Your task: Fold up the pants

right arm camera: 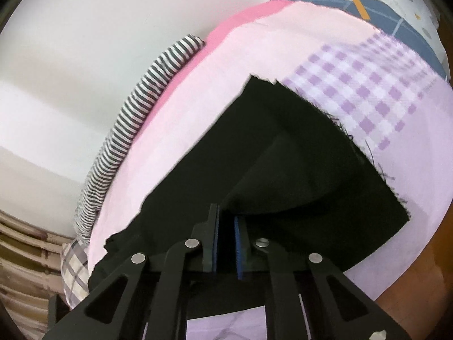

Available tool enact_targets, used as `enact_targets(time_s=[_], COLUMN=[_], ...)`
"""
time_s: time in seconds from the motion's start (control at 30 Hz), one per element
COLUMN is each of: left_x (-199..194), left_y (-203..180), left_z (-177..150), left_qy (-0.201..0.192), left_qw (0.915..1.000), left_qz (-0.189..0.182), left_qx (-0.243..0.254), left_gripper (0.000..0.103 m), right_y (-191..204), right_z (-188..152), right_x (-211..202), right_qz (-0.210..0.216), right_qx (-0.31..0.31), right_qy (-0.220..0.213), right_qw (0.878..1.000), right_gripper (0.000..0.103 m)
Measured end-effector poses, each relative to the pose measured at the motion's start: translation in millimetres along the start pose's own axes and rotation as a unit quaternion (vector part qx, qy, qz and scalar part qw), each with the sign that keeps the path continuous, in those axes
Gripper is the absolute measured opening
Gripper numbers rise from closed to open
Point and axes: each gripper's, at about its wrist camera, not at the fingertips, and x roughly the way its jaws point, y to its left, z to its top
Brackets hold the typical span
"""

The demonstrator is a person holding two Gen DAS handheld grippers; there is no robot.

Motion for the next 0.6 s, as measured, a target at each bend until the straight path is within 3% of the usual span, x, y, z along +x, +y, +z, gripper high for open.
enact_targets(time_s=[0.23,0.27,0.37,0.6], left_x=[23,26,30,31], left_y=[-16,-17,-15,-18], left_z=[11,13,16,19], left_qy=[0.009,0.009,0.005,0.001], left_qw=[0.9995,0.9995,0.9998,0.9997], left_qz=[0.011,0.013,0.009,0.014], left_qx=[0.028,0.028,0.016,0.020], left_gripper=[0.032,0.031,0.014,0.011], right_y=[3,1,-9,-46], right_z=[6,7,5,10], right_x=[-12,-13,-15,-7], right_qz=[0.011,0.011,0.007,-0.005], right_qx=[0.000,-0.001,0.007,0.052], right_qy=[-0.009,-0.012,-0.017,-0.022], right_qw=[1.000,1.000,1.000,0.998], right_gripper=[0.007,0.007,0.010,0.011])
